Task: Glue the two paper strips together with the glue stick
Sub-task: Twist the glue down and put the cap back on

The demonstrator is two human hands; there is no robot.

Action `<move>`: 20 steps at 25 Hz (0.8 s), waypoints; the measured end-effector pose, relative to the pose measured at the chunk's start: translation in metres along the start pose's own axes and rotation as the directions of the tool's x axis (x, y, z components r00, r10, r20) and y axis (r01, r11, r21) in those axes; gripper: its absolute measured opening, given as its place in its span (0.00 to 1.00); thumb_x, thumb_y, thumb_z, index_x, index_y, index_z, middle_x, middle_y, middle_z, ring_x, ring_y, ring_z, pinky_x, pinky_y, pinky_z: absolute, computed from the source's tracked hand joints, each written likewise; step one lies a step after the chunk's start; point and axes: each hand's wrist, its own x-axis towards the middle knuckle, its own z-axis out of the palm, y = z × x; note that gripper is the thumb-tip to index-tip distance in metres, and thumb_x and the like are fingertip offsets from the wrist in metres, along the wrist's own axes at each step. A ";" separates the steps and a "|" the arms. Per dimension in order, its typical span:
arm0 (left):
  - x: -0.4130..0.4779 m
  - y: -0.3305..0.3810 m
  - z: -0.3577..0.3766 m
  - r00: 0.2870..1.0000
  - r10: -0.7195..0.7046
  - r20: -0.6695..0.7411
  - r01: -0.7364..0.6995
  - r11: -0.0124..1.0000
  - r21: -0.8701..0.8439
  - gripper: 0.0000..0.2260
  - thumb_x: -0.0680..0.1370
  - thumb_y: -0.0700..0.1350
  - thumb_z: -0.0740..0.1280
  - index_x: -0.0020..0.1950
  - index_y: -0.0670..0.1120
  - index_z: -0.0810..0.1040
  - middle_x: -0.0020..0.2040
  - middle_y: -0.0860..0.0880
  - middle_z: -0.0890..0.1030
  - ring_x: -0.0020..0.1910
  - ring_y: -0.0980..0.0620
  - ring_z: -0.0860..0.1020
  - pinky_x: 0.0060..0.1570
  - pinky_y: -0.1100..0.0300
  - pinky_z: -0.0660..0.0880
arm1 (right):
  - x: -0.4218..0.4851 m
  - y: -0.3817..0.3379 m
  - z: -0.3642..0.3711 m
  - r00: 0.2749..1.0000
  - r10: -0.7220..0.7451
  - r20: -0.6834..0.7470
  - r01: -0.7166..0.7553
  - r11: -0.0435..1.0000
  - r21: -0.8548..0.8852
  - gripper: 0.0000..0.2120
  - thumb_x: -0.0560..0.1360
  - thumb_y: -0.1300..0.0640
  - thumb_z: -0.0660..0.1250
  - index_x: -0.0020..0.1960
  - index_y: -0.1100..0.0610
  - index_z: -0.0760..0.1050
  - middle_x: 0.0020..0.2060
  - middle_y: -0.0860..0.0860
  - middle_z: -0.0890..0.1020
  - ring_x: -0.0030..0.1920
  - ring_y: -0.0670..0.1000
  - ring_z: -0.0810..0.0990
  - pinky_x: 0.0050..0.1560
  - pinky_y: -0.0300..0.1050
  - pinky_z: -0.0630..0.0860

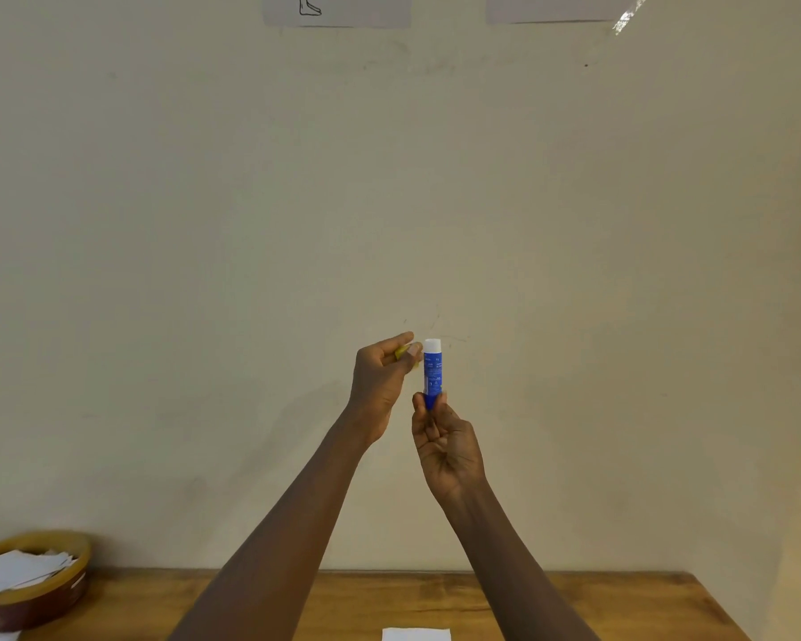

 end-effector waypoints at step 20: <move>0.001 0.009 0.000 0.983 0.177 0.057 -0.186 0.947 0.262 0.14 0.77 0.40 0.59 0.61 0.39 0.72 0.53 0.38 0.81 0.51 0.43 0.79 0.55 0.55 0.74 | -0.006 0.006 0.001 0.998 0.018 -0.063 -0.026 0.993 -0.117 0.03 0.73 0.64 0.63 0.44 0.63 0.75 0.42 0.61 0.79 0.29 0.51 0.83 0.33 0.41 0.81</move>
